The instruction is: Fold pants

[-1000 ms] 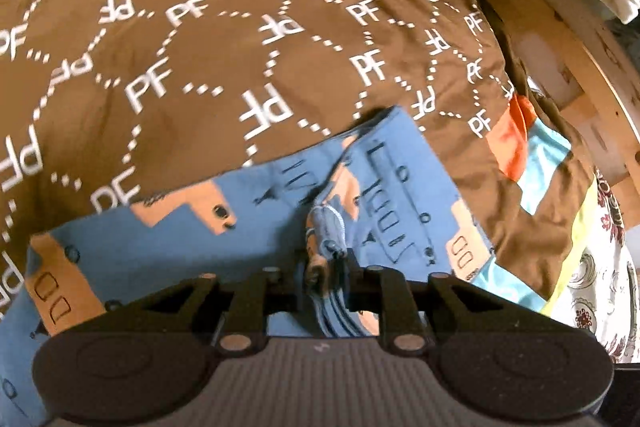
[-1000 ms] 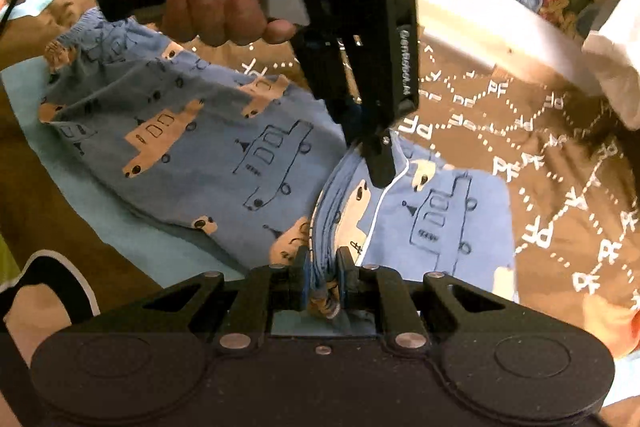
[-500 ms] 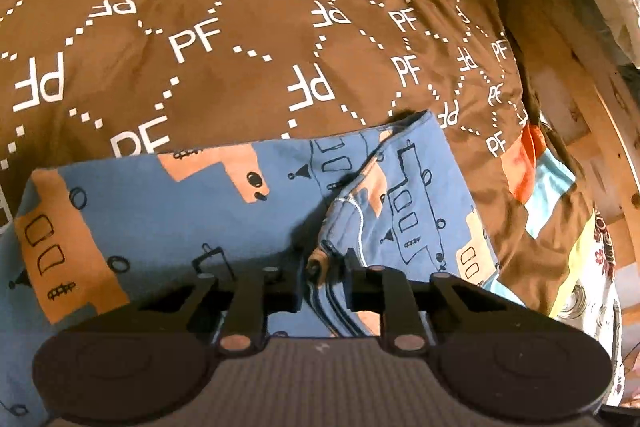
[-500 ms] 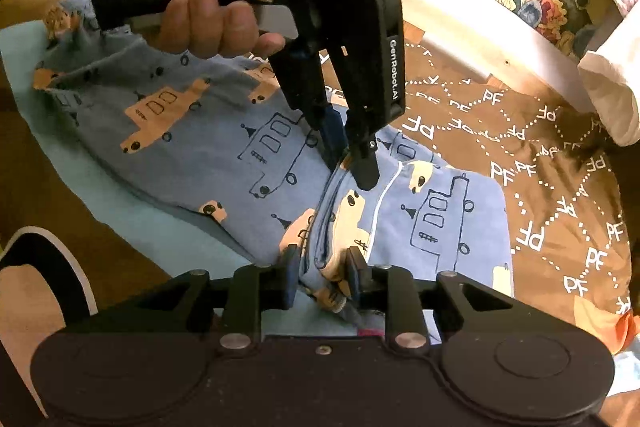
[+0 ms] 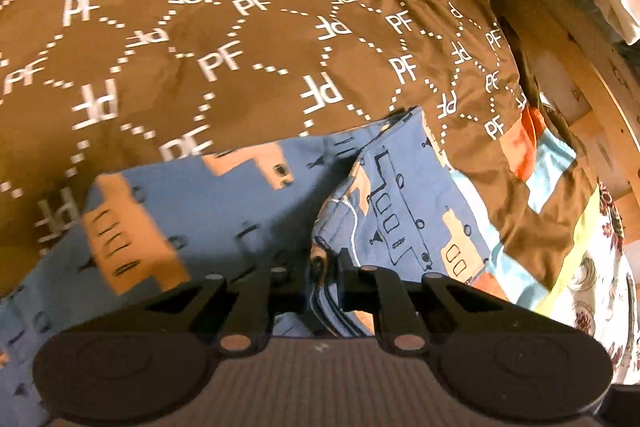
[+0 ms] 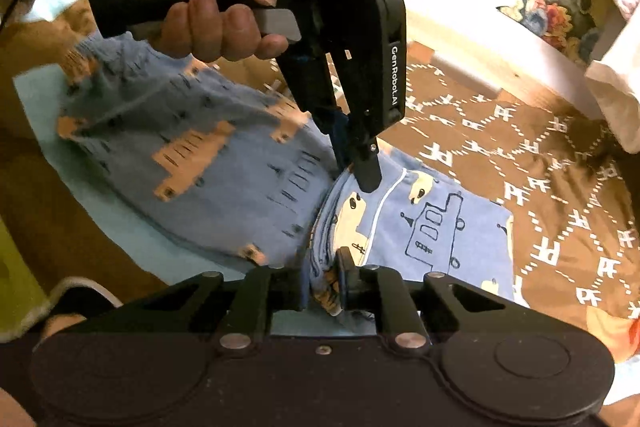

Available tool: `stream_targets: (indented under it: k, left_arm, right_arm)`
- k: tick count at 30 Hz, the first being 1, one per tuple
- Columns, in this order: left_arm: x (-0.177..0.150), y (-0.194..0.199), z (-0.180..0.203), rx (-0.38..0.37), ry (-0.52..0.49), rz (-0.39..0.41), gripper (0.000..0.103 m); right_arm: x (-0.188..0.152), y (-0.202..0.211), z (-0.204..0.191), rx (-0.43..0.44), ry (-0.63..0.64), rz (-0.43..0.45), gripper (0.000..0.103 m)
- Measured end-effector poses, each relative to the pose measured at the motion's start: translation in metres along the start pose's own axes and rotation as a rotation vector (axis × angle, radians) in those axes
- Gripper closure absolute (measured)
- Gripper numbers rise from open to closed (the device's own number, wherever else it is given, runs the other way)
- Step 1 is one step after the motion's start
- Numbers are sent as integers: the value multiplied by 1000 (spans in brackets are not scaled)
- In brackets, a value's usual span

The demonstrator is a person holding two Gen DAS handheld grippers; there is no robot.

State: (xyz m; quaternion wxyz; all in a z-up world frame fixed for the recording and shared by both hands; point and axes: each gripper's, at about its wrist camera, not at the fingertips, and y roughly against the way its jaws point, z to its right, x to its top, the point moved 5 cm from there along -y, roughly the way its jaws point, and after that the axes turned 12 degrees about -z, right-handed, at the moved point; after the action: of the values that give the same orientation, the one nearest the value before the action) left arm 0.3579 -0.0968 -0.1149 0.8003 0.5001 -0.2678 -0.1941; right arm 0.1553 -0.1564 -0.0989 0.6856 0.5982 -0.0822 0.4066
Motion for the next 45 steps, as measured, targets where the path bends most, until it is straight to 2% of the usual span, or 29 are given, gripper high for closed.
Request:
stream_targets:
  k: [11,19,23,25,28,29,30,31,33,36,39,40,41,42,43,45]
  left_arm:
    - [-36,28,-45,90,45,-13,90]
    - [-47,36,-58,126,54,-29,90]
    - [-52,28,-62,181,36,-47,87]
    - [-55,23,-64,207,34,-44,79]
    - [-62,25,-66,213,38,-12,71]
    - [-64,28,-68,212,47,-2,66]
    - [-67,31,-70,216,59,17,62]
    - [-71,36,-72,222,76,43,53]
    - [-79,46,-71,236,107,106,52]
    - [-93,56,-58,204,67,176,52]
    - [-101,58,-39,70,11,241,52]
    - [-101,56,-33,35,-3,249,47]
    - [-101,51,-29,15,-12,249,36]
    - [-100,45,-23,12,-16,245,32]
    - [-101,39,-19,15,-26,239,29]
    - [-101,21,-11,33,-50,207,29]
  right_arm:
    - [32,-2,-47,158,7,19,89]
    - [42,-12,-69,208,12,0,89]
    - [44,-19,-79,226,22,-12,89]
    - [43,-25,-84,240,31,-29,85]
    - [39,-27,-86,264,38,-15,72]
    - [37,-23,-84,276,59,-4,61]
    - [34,-19,-81,288,82,7,51]
    - [29,-11,-74,312,111,24,49]
    - [17,4,-56,323,195,58,46]
    - [7,13,-11,218,317,72,46]
    - [21,-1,39,187,258,42,45]
    - [28,-7,52,188,223,49,42]
    - [35,-16,65,209,193,50,32]
    - [40,-26,72,243,175,41,27]
    - [43,-35,79,278,161,42,27]
    - [49,-58,89,308,144,27,25]
